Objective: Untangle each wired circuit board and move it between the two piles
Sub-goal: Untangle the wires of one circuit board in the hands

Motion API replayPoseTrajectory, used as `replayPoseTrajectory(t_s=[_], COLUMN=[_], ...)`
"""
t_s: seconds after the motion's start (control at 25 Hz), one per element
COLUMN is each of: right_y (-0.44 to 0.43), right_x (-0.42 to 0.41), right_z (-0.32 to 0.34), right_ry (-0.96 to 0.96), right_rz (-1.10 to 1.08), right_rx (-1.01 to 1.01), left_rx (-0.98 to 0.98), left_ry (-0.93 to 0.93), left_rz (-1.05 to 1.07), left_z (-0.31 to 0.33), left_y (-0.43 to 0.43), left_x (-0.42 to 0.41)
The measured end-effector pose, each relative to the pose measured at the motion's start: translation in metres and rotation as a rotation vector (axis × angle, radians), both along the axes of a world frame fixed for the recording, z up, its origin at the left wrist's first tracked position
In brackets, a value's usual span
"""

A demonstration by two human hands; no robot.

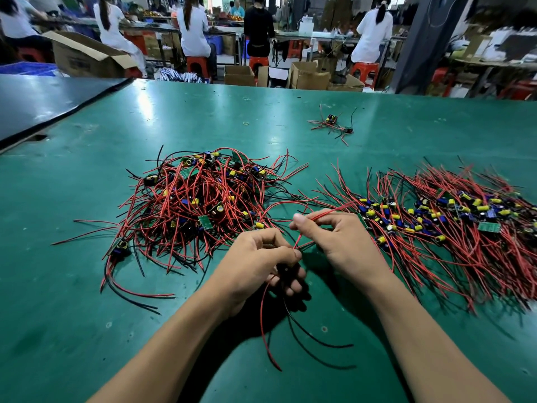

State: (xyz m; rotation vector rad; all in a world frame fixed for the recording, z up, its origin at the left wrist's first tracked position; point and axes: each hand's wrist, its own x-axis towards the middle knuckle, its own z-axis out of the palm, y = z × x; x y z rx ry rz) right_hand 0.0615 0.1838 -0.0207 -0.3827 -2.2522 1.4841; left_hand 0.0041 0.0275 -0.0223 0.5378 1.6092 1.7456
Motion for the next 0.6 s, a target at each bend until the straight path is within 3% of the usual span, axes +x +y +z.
replayPoseTrajectory(t_s=[0.16,0.28,0.36,0.52,0.6], right_y=[-0.0012,-0.0023,-0.0005,-0.0041,-0.0062], right_x=[-0.0008,-0.0002,-0.0007,-0.0014,0.0016], right_z=[-0.001,-0.0006,0.0004,-0.0015,-0.0024], right_ry=[0.041,0.001,-0.009,-0.009,-0.02], right_rz=[-0.127,-0.118,-0.096,-0.036,0.084], right_rx=[0.01,-0.126,-0.225,-0.222,-0.361], left_rx=[0.014,0.028,0.035,0.043,0.063], left_ry=[-0.055,-0.079,-0.087,-0.096,-0.115], left_rz=[-0.039,-0.03,-0.011,0.022,0.043], left_z=[0.0004,-0.0013,-0.0031,-0.0051,-0.0055], left_y=[0.0012,0.0022,0.0023,0.0031,0.004], left_x=[0.0003,0.0004,0.0008,0.0016,0.0017])
